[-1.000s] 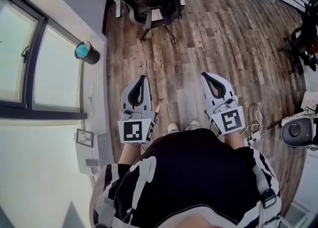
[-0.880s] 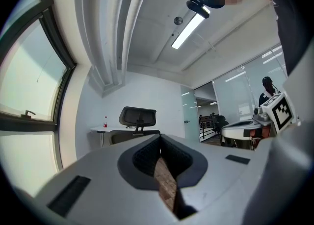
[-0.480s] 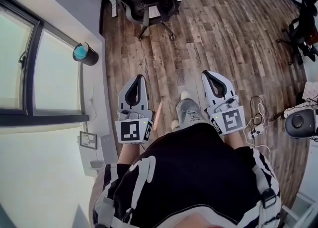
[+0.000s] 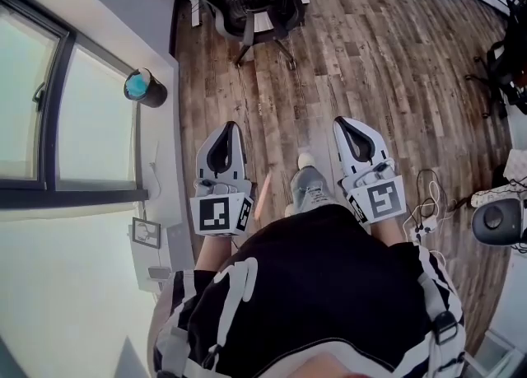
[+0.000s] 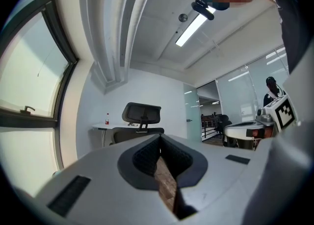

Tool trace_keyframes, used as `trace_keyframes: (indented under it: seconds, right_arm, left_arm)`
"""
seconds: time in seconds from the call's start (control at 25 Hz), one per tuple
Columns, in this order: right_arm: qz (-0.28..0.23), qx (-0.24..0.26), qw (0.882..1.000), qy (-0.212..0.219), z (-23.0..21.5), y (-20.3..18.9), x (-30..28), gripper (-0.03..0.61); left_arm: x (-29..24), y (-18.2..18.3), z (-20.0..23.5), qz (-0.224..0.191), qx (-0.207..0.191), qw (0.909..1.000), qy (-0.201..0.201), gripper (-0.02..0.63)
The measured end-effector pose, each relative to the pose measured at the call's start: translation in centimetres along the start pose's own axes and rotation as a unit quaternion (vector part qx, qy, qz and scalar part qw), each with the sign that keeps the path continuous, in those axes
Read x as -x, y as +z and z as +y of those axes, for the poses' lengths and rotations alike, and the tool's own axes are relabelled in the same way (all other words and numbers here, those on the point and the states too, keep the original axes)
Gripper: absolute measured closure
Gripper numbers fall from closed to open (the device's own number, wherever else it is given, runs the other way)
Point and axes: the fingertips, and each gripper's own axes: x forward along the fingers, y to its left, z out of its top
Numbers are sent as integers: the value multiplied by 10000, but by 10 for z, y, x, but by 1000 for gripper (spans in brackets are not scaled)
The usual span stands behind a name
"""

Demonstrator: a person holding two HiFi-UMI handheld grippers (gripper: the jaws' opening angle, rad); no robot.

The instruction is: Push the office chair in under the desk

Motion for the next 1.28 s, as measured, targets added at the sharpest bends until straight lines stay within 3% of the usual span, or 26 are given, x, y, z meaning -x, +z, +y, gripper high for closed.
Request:
trace_keyframes:
  seconds: [0.64,1.28]
  right_arm:
    - [-164,82,9994,291,-69,7,-91,569]
    - [-111,-15,9988,470,-132,3,-162,569]
  left_arm:
    - [-105,8,22,-120,-188,9996,163,604]
    - [-190,4,42,22,-179,9992,355,604]
